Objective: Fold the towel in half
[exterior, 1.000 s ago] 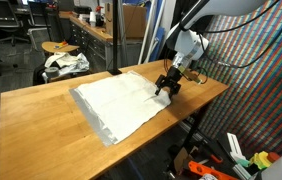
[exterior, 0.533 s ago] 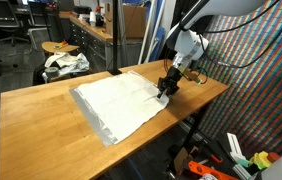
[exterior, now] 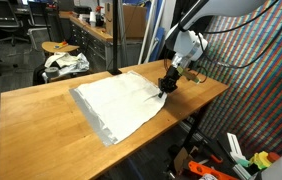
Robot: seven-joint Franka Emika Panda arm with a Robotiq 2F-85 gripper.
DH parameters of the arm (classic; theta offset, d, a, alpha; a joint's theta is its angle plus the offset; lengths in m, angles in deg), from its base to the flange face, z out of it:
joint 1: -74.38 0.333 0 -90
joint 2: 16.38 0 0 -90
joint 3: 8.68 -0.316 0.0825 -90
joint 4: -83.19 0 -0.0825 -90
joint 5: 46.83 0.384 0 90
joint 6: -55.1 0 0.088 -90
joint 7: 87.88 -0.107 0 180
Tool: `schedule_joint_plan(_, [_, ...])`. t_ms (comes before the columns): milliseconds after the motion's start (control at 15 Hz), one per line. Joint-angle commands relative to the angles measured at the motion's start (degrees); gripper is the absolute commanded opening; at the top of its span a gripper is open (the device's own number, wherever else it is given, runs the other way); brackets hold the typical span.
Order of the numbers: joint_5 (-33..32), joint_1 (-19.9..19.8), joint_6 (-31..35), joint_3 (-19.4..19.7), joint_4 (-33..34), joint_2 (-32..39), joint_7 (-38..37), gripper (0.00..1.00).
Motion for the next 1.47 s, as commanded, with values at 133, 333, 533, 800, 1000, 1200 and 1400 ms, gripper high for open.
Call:
schedule_joint_plan(133, [0.13, 0.66, 5.00, -1.72, -2.01, -2.95, 0.92, 0.17])
schedule_joint_plan(333, [-0.58, 1.18, 5.96, -2.32, -3.45, -4.49, 1.88, 0.17])
schedule_joint_plan(533, [-1.44, 1.88, 6.27, -2.65, -5.29, -6.40, 2.86, 0.16])
schedule_joint_plan(800, [-1.77, 3.09, 6.82, -2.95, -8.55, -9.71, 4.60, 0.17])
schedule_joint_plan(1000, [-1.22, 4.65, 9.08, -3.39, -11.51, -12.36, 5.48, 0.17])
schedule_joint_plan(1200, [-0.60, 6.45, 11.58, -3.94, -13.91, -14.27, 5.74, 0.17])
schedule_joint_plan(1400, [0.41, 8.05, 13.23, -4.57, -15.37, -15.30, 5.91, 0.16])
